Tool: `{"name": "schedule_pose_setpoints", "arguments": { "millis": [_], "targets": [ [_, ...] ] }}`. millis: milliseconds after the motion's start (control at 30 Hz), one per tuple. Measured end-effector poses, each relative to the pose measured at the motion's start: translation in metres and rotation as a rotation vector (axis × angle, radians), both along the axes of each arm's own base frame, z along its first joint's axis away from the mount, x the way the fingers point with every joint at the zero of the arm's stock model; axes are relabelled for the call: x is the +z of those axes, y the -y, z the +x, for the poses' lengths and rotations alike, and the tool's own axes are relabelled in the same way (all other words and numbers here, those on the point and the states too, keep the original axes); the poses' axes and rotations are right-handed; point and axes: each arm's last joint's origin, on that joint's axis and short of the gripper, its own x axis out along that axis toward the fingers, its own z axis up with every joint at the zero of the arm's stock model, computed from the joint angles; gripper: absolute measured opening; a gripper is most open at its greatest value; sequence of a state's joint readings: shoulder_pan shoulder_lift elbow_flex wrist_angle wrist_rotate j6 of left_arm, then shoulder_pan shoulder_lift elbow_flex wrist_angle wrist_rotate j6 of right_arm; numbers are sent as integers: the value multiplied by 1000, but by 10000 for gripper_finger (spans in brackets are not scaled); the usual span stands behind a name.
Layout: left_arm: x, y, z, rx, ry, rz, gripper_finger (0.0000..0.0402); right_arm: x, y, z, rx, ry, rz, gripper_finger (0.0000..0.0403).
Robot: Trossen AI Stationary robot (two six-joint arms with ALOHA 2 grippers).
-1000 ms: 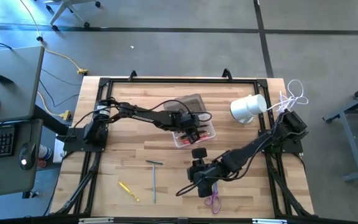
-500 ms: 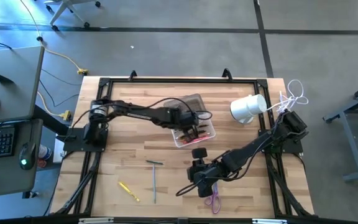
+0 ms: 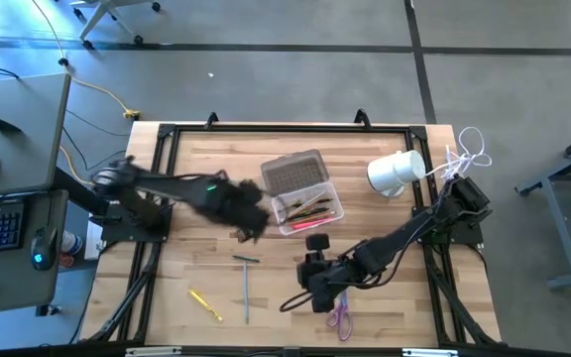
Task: Pick & place school supplies into a supply box
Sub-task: Put the green crayon into the gray supply box
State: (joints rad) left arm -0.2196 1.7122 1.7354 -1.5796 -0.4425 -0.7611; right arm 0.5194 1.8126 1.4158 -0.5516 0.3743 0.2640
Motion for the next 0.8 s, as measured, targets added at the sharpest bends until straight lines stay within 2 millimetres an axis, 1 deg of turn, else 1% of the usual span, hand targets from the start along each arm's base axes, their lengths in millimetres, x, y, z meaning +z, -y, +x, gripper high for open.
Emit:
{"name": "schedule_pose_setpoints", "arguments": {
  "millis": [33, 100, 167, 200, 300, 367, 433, 500, 533, 600, 667, 733, 800],
  "targets": [
    [10, 10, -10, -21, 70, 0, 95, 1, 0, 1, -11, 15, -6, 126],
    [22, 29, -32, -37, 139, 9, 96, 2, 0, 3, -29, 47, -15, 126],
    [29, 45, -50, -39, 224, 35, 96, 1, 0, 5, -39, 81, -12, 126],
    [28, 54, -59, -49, 258, 46, 96, -2, 1, 6, -42, 91, -17, 126],
    [18, 76, -82, -68, 308, 71, 96, -14, 2, 10, -48, 159, 10, 126],
    [3, 89, -95, -69, 322, 112, 96, -25, 6, 11, -62, 219, 37, 126],
    [-14, 101, -105, -42, 376, 141, 96, -36, 12, 14, -66, 303, 70, 126],
    [-27, 105, -116, -8, 426, 182, 96, -47, 20, 14, -19, 371, 103, 126],
    [-35, 106, -120, 8, 443, 198, 96, -52, 23, 14, 40, 389, 121, 126],
    [-52, 106, -125, 50, 437, 213, 96, -61, 31, 16, 113, 436, 146, 126],
    [-65, 102, -128, 101, 405, 218, 96, -68, 39, 22, 83, 465, 156, 126],
    [-73, 98, -132, 136, 396, 226, 96, -73, 47, 33, 40, 459, 165, 126],
    [-78, 93, -137, 159, 397, 222, 96, -74, 52, 51, 46, 441, 162, 126]
  ]
}}
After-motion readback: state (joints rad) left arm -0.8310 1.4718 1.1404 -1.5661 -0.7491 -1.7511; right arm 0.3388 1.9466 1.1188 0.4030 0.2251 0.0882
